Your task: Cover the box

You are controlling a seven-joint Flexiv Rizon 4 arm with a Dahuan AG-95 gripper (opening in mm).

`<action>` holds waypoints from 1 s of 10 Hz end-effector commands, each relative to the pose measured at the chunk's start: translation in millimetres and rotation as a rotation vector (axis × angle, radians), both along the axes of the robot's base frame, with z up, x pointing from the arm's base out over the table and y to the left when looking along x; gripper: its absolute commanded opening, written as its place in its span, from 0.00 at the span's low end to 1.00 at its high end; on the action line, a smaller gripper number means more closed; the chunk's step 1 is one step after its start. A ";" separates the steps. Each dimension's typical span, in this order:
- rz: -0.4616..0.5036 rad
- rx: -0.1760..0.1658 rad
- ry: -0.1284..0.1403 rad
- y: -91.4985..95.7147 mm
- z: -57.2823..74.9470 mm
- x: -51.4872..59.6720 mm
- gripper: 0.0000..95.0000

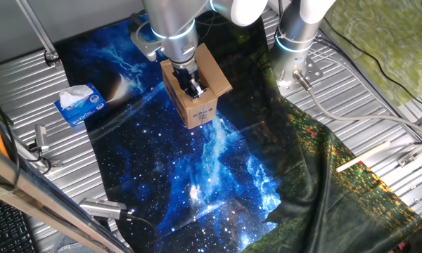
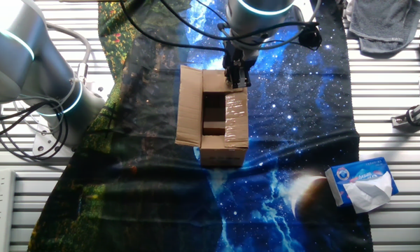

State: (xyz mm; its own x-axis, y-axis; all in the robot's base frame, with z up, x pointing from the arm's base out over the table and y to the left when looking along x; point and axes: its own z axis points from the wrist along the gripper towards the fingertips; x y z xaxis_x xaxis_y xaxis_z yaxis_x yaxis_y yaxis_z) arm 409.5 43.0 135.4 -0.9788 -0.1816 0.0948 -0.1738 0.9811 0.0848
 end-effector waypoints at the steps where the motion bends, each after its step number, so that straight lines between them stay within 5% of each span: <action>1: 0.000 0.001 -0.001 -0.7 -7.8 0.1 0.00; 4: 0.001 0.004 -0.001 -0.4 -6.8 -0.4 0.00; 8: 0.025 -0.004 -0.002 -0.9 17.8 -5.2 0.00; 10: 0.031 -0.003 -0.004 -2.0 19.4 -6.5 0.00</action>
State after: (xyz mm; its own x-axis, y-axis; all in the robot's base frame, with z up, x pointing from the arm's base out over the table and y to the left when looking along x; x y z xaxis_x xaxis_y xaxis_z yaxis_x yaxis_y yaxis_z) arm 401.5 40.5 155.1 -0.9733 -0.2122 0.0875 -0.2053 0.9753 0.0811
